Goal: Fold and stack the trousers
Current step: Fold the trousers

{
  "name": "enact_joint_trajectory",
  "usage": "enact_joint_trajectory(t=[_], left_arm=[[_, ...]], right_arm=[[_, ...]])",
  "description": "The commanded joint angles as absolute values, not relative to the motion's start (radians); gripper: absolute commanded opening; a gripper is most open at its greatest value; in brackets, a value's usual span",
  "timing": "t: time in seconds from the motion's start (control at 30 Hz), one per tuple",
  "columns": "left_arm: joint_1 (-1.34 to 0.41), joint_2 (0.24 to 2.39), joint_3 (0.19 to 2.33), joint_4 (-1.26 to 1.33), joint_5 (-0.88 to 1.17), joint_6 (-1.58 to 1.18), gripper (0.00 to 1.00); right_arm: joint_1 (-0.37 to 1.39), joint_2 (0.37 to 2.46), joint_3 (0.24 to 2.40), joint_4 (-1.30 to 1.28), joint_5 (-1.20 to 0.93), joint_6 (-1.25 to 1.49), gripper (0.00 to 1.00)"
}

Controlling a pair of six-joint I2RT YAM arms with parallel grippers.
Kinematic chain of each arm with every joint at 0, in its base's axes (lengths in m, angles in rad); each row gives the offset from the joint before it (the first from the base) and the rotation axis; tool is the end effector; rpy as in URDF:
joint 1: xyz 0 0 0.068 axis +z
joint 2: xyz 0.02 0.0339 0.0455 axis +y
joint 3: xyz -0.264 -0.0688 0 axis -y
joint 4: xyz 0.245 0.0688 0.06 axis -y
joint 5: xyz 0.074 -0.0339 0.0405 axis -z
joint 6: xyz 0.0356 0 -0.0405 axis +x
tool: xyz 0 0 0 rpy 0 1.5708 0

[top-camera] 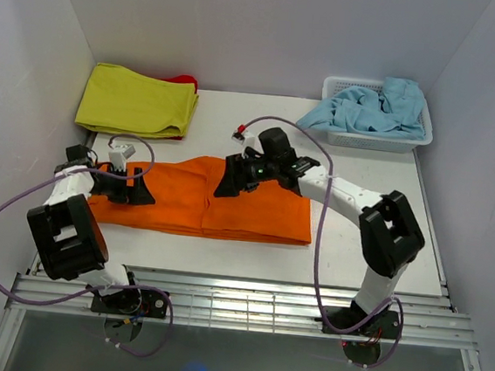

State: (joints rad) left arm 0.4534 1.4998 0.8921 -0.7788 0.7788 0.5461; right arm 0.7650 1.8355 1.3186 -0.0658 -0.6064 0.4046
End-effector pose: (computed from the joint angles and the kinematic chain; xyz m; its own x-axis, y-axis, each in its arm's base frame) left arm 0.2401 0.0892 0.1885 -0.8570 -0.0064 -0.5152 0.2914 0.8186 -0.4949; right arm 0.2874 0.3041 0.2426 -0.7241 -0.2467 -0.6441 -0.6824 0.3920 0.6170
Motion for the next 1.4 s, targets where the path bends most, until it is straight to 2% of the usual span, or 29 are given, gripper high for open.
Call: enact_joint_trajectory(t=[0.0, 0.13, 0.23, 0.27, 0.4, 0.6, 0.77, 0.9, 0.93, 1.0, 1.03, 1.07, 1.2, 1.37], left_arm=[[0.416, 1.370, 0.992, -0.795, 0.894, 0.566, 0.98], [0.275, 1.339, 1.028, -0.795, 0.868, 0.519, 0.98], [0.177, 1.354, 1.028, -0.740, 0.864, 0.431, 0.97], [0.172, 1.361, 1.028, -0.726, 0.868, 0.414, 0.96], [0.178, 1.384, 1.020, -0.675, 0.851, 0.322, 0.95], [0.308, 1.411, 1.008, -0.666, 0.864, 0.262, 0.98], [0.512, 1.505, 1.037, -0.747, 0.874, 0.317, 0.98], [0.638, 1.560, 1.063, -0.795, 0.894, 0.370, 0.98], [0.669, 1.581, 1.068, -0.822, 0.888, 0.403, 0.98], [0.690, 1.598, 1.068, -0.831, 0.876, 0.419, 0.98], [0.696, 1.608, 1.060, -0.833, 0.858, 0.420, 0.98], [0.701, 1.618, 1.054, -0.834, 0.832, 0.425, 0.98], [0.739, 1.669, 1.040, -0.805, 0.837, 0.446, 0.98], [0.746, 1.618, 1.052, -0.799, 0.896, 0.479, 0.98]], right_arm=[[0.655, 1.686, 1.276, -0.144, -0.618, 0.250, 0.67], [0.494, 1.631, 1.172, -0.321, -0.601, 0.049, 0.63], [0.333, 1.559, 1.071, -0.362, -0.581, -0.033, 0.66], [0.255, 1.546, 1.052, -0.371, -0.566, -0.058, 0.67], [0.123, 1.549, 1.017, -0.425, -0.526, -0.106, 0.74], [0.037, 1.699, 0.986, -0.430, -0.590, -0.092, 0.84], [0.034, 1.827, 0.948, -0.379, -0.748, -0.077, 0.80], [0.032, 1.844, 0.928, -0.319, -0.856, -0.045, 0.65], [0.031, 1.842, 0.925, -0.310, -0.865, -0.037, 0.53], [0.029, 1.835, 0.925, -0.310, -0.888, -0.040, 0.41], [0.029, 1.821, 0.925, -0.313, -0.885, -0.041, 0.22], [0.020, 1.813, 0.925, -0.325, -0.890, -0.047, 0.10], [-0.055, 1.764, 0.940, -0.397, -0.887, -0.090, 0.08], [-0.190, 1.680, 0.992, -0.535, -0.893, -0.198, 0.08]])
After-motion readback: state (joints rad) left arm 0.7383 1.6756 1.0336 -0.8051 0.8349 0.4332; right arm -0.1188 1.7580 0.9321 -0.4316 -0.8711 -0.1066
